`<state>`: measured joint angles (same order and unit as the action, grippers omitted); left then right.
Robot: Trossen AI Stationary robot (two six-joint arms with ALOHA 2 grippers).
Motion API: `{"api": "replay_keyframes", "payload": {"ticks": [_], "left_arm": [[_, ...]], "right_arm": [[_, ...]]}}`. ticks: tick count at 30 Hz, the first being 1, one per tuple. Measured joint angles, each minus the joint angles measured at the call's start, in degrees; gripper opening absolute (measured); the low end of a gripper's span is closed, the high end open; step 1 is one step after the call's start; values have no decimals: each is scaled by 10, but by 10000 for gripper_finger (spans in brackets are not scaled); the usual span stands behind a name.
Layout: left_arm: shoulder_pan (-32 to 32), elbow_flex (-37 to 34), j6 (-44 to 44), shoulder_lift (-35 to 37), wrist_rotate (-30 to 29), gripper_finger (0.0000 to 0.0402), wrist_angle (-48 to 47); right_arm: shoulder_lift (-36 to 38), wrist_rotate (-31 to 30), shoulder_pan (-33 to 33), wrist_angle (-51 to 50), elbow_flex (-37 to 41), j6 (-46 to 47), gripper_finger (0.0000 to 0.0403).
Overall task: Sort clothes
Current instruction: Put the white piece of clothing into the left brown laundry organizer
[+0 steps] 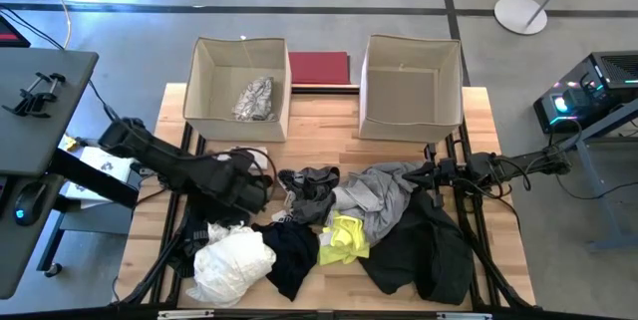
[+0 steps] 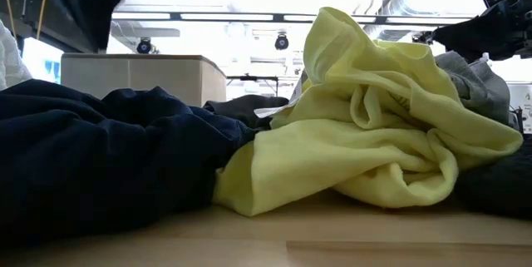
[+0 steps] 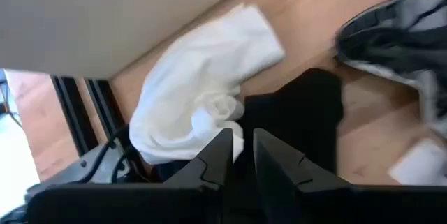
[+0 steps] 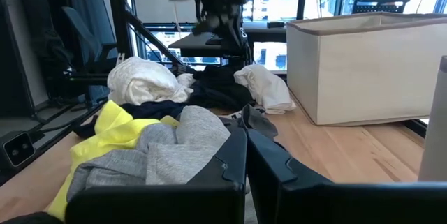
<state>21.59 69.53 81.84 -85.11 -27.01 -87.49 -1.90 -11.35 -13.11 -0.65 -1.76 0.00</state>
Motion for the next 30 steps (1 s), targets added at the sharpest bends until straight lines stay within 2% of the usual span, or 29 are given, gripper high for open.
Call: {"api": "replay_keyframes", "payload": {"ticks": [4,9,15,19,24,27,30], "left_arm": [[-19,-76,12,20,28,85,28],[-42,-162,49,45,43,145,67],[-83,-262,51,67,31,221,195],[-120,-318,34,67,25,244,272],[-162,-373,-32,67,46,227,382],[-180,-386,-61,69,65,185,404],[-186,-386,-89,69,75,119,409]], "right_arm": [[0,0,0,0,0,0,0],[0,0,0,0,0,0,0],[0,1,0,0,0,0,0],[0,1,0,0,0,0,0],[0,1,0,0,0,0,0],[0,4,0,0,0,0,0],[0,4,0,0,0,0,0]]}}
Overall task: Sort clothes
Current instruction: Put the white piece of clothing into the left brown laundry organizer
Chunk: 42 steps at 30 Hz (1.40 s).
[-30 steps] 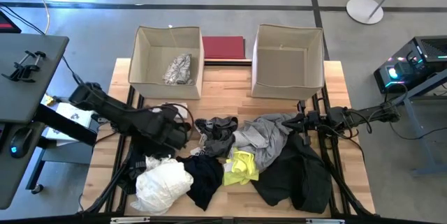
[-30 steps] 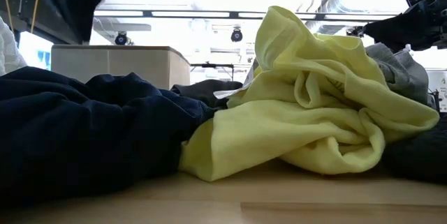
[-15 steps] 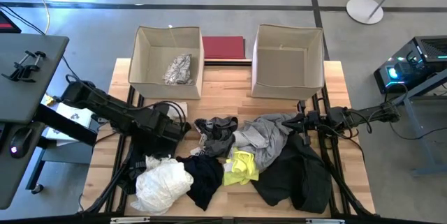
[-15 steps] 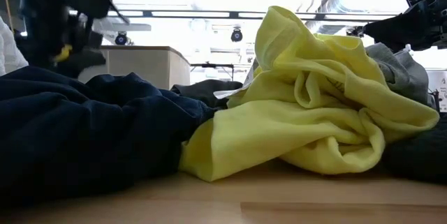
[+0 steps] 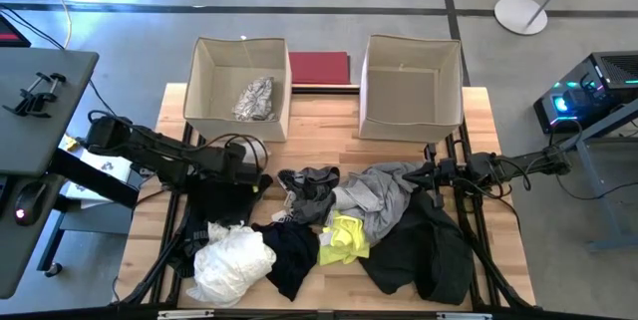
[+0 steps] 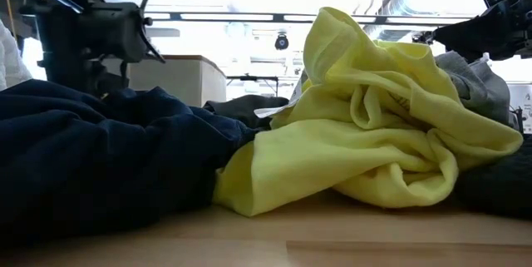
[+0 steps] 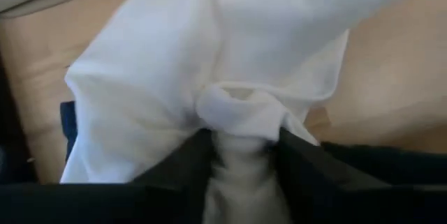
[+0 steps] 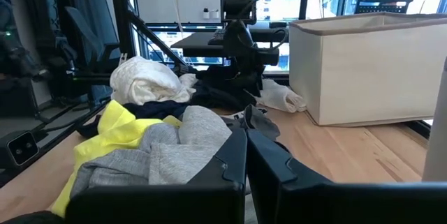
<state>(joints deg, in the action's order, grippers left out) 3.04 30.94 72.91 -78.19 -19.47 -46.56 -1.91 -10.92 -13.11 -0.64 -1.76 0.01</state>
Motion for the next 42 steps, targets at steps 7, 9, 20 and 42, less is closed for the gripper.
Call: {"api": "replay_keyframes", "payload": {"ticks": [7,9,20,42], "left_arm": [[9,38,-44,5,24,18,-28],[21,67,-58,5,33,19,-40],[96,259,-161,8,-79,3,-64],[166,422,-572,9,-458,1,127]], "right_arm": [[0,-1,0,0,0,0,0],[0,-1,0,0,0,0,0],[-2,-4,0,0,0,0,0],[-3,-3,0,0,0,0,0]]}}
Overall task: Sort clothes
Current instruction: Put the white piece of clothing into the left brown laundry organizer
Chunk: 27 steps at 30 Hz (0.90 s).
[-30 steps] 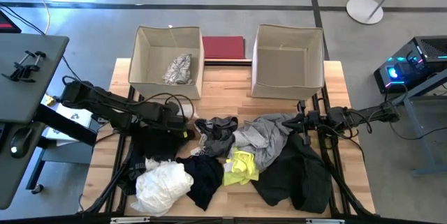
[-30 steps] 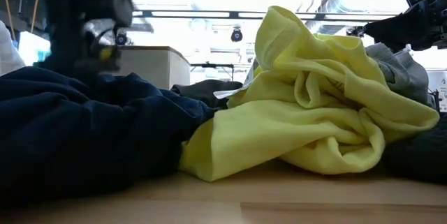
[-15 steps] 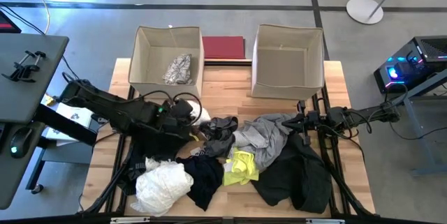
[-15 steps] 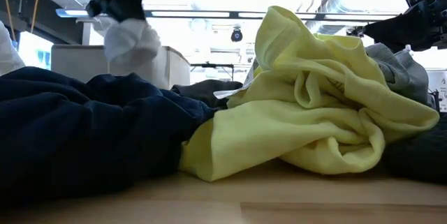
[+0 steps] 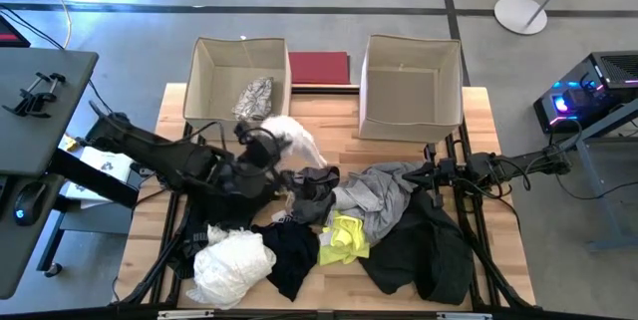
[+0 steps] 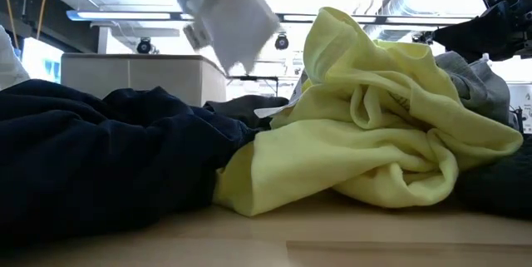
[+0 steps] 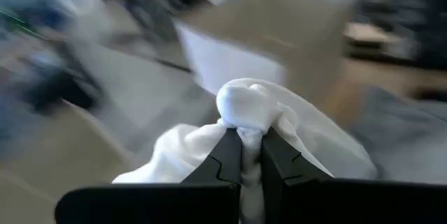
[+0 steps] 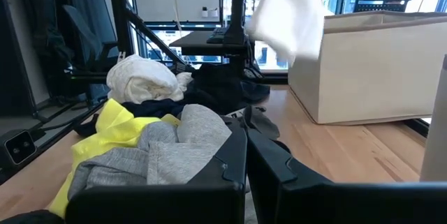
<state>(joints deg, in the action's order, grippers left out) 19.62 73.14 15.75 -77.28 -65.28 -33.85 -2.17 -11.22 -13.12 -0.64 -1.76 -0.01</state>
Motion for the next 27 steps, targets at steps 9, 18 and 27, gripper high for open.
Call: {"api": "replay_keyframes", "payload": {"ticks": [9,18,27], "left_arm": [[-152,96,-161,10,-28,1,-11],[-402,90,-28,6,139,1,-220],[-548,-45,22,2,313,11,-233]], "right_arm": [[0,3,0,0,0,0,0],[0,2,0,0,0,0,0],[0,1,0,0,0,0,0]]}}
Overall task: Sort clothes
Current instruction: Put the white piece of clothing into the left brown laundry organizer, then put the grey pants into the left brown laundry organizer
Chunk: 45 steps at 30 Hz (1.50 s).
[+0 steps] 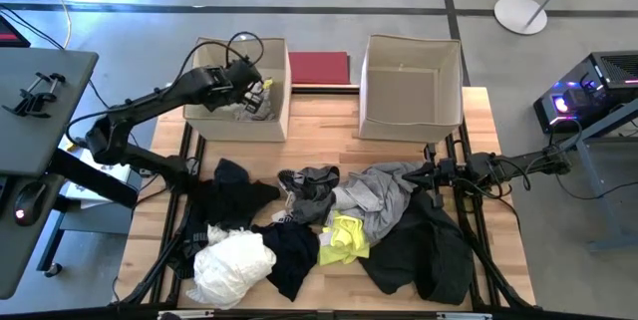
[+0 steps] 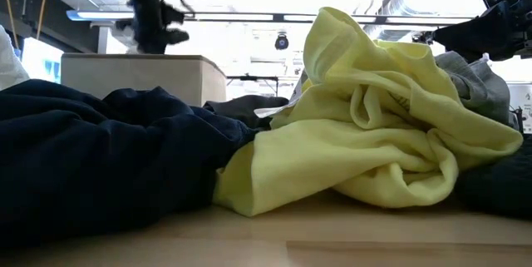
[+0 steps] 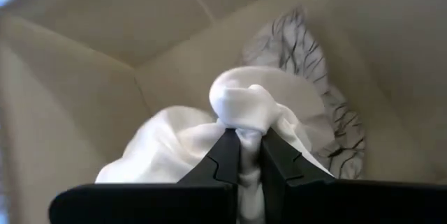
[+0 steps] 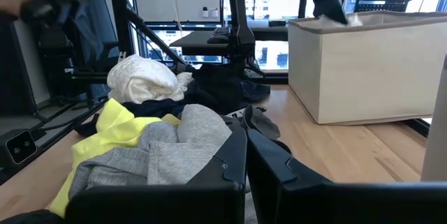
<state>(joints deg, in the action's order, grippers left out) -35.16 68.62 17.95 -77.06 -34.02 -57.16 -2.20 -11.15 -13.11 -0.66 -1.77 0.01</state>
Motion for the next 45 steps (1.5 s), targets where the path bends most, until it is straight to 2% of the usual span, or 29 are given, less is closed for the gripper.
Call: {"api": "replay_keyframes", "payload": {"ticks": [5,9,13,17,23,27,30,34,39,45], "left_arm": [[-36,-64,10,0,12,29,60],[-59,-79,-5,0,58,78,87],[-77,-65,-6,0,99,142,100],[-81,-27,-31,10,79,190,109],[-49,39,-53,50,81,208,129],[30,42,-66,92,89,209,178],[118,39,-66,113,76,209,211],[260,16,-84,121,10,209,278],[423,-12,-95,96,-92,209,335],[555,-53,-67,30,-199,209,410]], "right_arm": [[0,-2,0,0,0,0,0],[0,-2,0,0,0,0,0],[0,-2,0,0,0,0,0],[0,-1,0,0,0,0,0],[0,-1,0,0,0,0,0],[0,-1,0,0,0,0,0],[0,0,0,0,0,0,0],[0,2,0,0,0,0,0],[0,2,0,0,0,0,0],[0,1,0,0,0,0,0]]}}
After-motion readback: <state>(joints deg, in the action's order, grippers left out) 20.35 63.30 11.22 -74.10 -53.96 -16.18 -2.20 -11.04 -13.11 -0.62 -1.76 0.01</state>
